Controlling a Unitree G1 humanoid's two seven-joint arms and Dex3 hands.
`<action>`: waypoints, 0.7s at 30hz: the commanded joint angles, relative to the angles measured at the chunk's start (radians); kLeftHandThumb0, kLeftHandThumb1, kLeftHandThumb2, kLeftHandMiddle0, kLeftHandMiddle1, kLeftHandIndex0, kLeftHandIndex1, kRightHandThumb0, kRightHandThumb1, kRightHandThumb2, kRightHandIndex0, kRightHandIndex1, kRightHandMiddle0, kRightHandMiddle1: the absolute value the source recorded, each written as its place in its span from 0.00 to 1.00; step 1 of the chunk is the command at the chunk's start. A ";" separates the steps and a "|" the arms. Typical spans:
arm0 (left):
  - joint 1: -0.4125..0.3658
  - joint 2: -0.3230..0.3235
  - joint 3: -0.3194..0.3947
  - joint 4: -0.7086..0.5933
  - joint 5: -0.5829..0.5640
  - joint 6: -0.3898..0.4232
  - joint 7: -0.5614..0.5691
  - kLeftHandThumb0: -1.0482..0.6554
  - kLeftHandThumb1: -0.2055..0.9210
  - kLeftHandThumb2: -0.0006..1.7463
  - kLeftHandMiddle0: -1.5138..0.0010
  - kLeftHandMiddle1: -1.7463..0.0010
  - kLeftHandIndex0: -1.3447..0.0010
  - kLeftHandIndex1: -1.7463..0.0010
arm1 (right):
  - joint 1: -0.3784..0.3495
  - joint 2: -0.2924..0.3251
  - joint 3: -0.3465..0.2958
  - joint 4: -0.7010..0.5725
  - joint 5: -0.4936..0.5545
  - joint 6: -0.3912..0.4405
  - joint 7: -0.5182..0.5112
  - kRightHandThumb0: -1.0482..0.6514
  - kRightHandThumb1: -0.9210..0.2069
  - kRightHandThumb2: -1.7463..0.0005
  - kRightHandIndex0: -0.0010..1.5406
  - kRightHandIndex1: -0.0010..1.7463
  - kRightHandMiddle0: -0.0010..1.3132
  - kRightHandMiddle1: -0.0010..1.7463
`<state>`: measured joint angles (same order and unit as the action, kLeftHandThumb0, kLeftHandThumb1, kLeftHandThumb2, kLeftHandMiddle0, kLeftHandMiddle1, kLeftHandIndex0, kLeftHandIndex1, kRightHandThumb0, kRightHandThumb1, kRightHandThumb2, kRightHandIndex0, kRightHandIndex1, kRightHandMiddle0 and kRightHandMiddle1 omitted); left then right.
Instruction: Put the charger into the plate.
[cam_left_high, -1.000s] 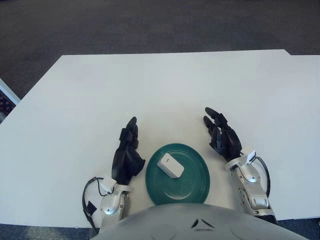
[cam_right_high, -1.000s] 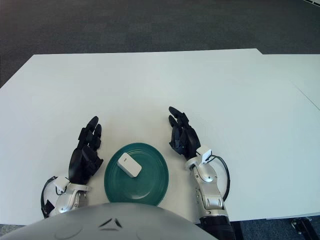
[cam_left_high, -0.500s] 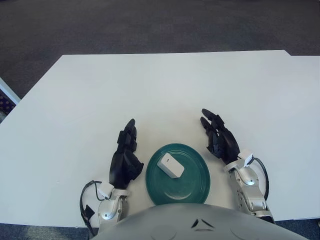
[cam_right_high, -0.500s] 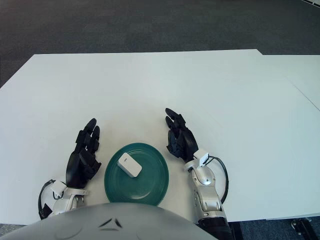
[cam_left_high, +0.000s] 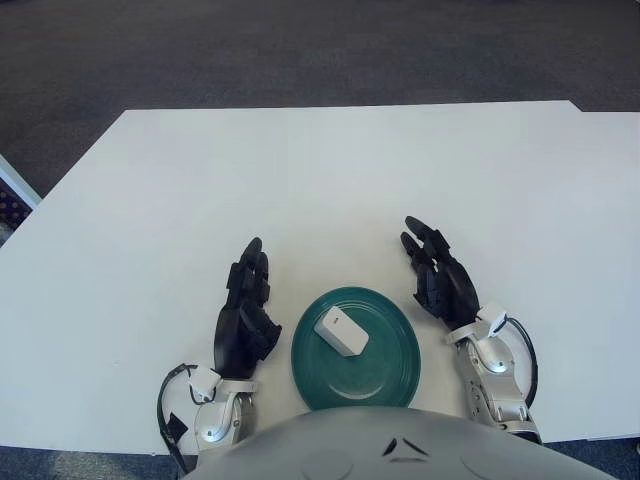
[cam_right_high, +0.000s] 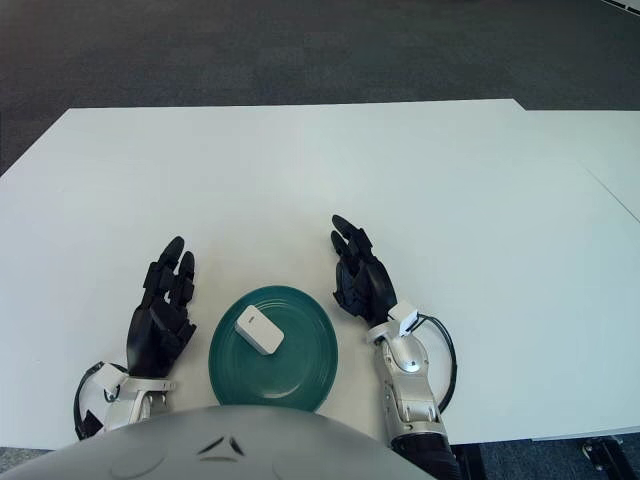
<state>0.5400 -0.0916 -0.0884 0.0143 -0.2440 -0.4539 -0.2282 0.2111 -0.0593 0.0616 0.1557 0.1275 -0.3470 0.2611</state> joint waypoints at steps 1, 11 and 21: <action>0.015 0.003 0.006 0.054 0.002 0.053 0.006 0.00 1.00 0.61 0.95 1.00 1.00 0.81 | 0.029 -0.004 -0.028 0.120 -0.007 0.032 -0.022 0.00 0.00 0.55 0.13 0.01 0.00 0.27; -0.005 -0.003 0.013 0.054 0.039 0.016 0.026 0.00 1.00 0.62 0.95 1.00 1.00 0.82 | 0.005 0.074 -0.109 0.226 0.021 -0.093 -0.122 0.03 0.00 0.51 0.15 0.01 0.00 0.31; -0.029 0.012 0.016 0.086 0.132 -0.068 0.034 0.00 1.00 0.64 0.95 1.00 1.00 0.81 | 0.004 0.115 -0.137 0.242 0.031 -0.127 -0.114 0.06 0.00 0.50 0.16 0.01 0.00 0.34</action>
<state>0.5184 -0.0988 -0.0830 0.0256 -0.1441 -0.5147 -0.2107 0.1397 0.0154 -0.0689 0.2622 0.1324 -0.4737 0.1474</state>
